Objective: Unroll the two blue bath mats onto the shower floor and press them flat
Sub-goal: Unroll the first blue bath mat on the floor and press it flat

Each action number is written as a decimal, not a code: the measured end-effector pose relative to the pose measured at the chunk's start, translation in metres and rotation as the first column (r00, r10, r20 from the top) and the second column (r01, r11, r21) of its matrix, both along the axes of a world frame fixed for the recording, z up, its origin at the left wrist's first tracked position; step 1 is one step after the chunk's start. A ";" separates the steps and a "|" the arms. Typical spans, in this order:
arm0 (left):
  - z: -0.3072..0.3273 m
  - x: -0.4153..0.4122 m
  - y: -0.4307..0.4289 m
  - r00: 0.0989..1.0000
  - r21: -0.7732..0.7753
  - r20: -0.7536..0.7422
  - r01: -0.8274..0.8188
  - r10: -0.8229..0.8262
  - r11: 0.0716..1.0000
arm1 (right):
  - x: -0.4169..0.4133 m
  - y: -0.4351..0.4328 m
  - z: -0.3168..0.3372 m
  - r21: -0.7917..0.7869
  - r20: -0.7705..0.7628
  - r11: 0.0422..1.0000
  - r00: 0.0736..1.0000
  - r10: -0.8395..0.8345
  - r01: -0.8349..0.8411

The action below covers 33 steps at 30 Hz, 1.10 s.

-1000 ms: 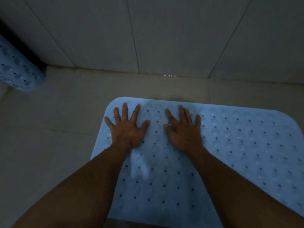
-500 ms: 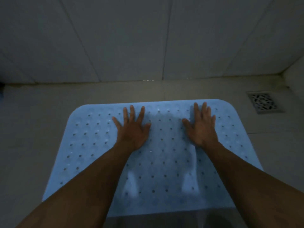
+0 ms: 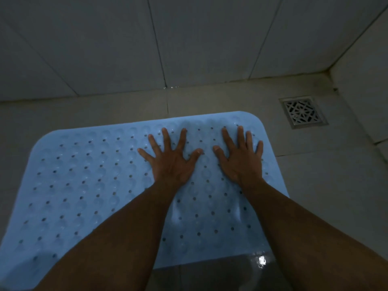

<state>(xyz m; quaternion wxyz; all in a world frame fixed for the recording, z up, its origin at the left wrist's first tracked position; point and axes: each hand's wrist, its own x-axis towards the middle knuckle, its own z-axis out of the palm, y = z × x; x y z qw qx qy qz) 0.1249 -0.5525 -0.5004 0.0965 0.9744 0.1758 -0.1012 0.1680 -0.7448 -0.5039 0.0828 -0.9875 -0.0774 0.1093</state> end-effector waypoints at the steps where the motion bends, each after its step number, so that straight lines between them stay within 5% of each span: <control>1: 0.001 0.001 -0.001 1.000 0.005 -0.013 0.007 -0.006 1.000 | -0.001 0.000 0.000 0.002 0.000 1.000 1.000 -0.002 0.002; 29: -0.002 0.006 -0.006 0.999 0.023 0.001 -0.042 0.042 0.999 | -0.002 0.012 -0.010 -0.012 0.087 0.996 0.992 -0.092 0.093; 33: 0.002 0.010 0.001 0.999 -0.070 -0.021 -0.052 0.051 0.996 | -0.002 0.011 -0.005 0.058 0.105 0.995 0.990 -0.093 0.087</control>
